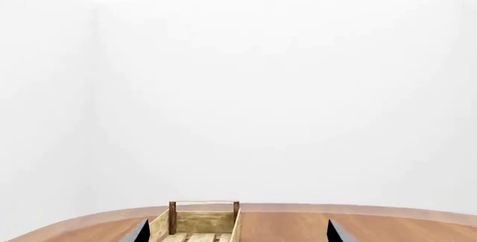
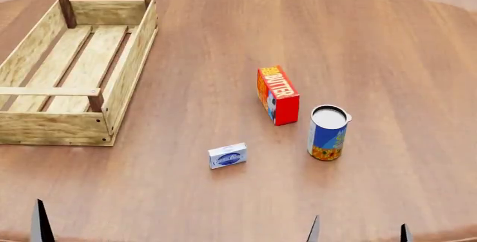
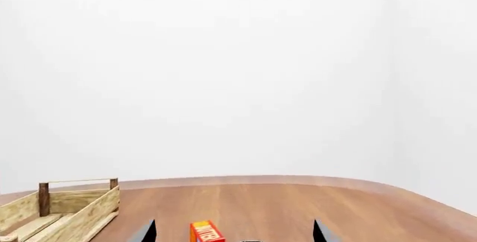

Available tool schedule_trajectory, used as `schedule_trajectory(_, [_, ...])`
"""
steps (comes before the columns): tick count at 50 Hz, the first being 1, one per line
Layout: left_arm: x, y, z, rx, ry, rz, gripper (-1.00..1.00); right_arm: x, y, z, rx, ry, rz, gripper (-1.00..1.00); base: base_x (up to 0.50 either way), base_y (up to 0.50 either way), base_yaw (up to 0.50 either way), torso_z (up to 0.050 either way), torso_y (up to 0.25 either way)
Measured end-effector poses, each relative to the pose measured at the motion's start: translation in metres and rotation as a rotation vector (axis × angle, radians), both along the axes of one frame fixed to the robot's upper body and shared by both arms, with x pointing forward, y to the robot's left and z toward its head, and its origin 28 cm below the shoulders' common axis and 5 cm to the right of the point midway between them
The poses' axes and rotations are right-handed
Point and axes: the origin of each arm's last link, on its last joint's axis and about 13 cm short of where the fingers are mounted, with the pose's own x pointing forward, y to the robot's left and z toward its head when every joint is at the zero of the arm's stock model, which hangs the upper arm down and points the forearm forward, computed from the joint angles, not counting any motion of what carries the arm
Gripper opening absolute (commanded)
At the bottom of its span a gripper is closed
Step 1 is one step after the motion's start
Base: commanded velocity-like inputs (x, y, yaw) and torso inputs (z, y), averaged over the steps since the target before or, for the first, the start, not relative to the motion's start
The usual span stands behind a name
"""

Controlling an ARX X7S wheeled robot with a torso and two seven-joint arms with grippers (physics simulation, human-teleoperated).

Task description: Pick up the cream cheese and put it in the tray.

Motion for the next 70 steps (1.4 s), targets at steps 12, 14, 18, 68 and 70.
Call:
schedule_trajectory(12, [-0.0018,0.0018,0.0017,-0.005,-0.030,0.012,1.00,-0.0010,-0.0009,0.0009,0.004,-0.022,-0.005,1.00,0.00,0.00,0.00,0.000,0.000])
schedule_trajectory(14, [-0.0022,0.0020,0.0020,-0.006,-0.035,0.013,1.00,-0.0010,-0.0009,0.0009,0.004,-0.025,-0.006,1.00,0.00,0.00,0.00,0.000,0.000])
schedule_trajectory(18, [-0.0030,0.0023,0.0025,-0.007,-0.044,0.016,1.00,-0.0012,-0.0009,0.0009,0.005,-0.028,-0.007,1.00,0.00,0.00,0.00,0.000,0.000])
schedule_trajectory(68, [-0.0038,0.0016,0.0003,-0.007,-0.052,0.025,1.00,-0.0010,0.0043,-0.0048,-0.051,-0.027,-0.008,1.00,0.04,0.01,0.00,0.000,0.000])
schedule_trajectory(70, [-0.0038,0.0016,0.0002,-0.008,-0.052,0.025,1.00,-0.0010,0.0045,-0.0050,-0.054,-0.027,-0.008,1.00,0.11,0.06,0.00,0.000,0.000])
